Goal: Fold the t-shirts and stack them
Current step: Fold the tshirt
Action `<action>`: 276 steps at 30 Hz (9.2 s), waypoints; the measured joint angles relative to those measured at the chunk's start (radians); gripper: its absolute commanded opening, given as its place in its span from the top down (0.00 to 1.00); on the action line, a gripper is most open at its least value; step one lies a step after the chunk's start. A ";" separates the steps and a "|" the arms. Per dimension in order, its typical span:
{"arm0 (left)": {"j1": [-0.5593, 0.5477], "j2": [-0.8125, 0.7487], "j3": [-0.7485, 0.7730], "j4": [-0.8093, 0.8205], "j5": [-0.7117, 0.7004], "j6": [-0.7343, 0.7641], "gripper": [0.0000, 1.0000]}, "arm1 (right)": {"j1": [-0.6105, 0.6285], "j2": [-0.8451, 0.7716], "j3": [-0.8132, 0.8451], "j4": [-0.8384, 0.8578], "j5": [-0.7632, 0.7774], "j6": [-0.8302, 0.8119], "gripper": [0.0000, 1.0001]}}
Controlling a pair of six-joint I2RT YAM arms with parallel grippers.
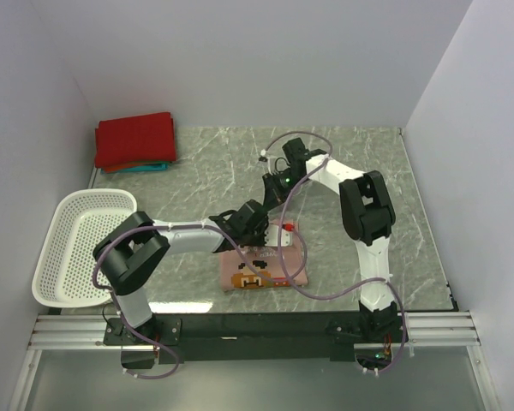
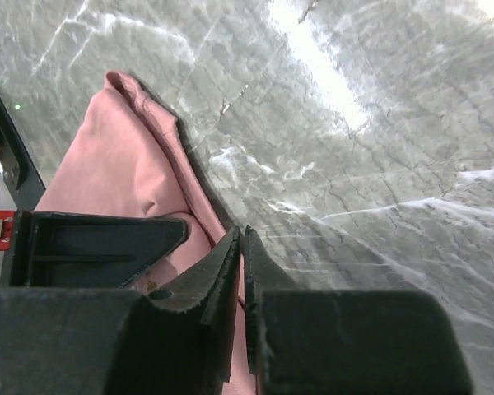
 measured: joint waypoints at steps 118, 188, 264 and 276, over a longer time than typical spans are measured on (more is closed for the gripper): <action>0.609 0.095 0.342 -0.605 0.571 -0.655 0.99 | -0.185 -0.067 -0.057 -0.294 0.093 -0.165 1.00; 0.468 -0.073 -0.242 0.291 1.007 -1.512 0.82 | 0.095 -0.335 -0.656 0.446 -0.275 0.574 0.77; 0.660 0.184 0.169 0.055 1.052 -1.287 0.65 | -0.145 -0.140 -0.238 0.323 -0.203 0.508 0.80; 0.730 0.451 0.322 0.138 1.022 -1.394 0.62 | -0.216 0.108 -0.154 0.406 -0.228 0.612 0.79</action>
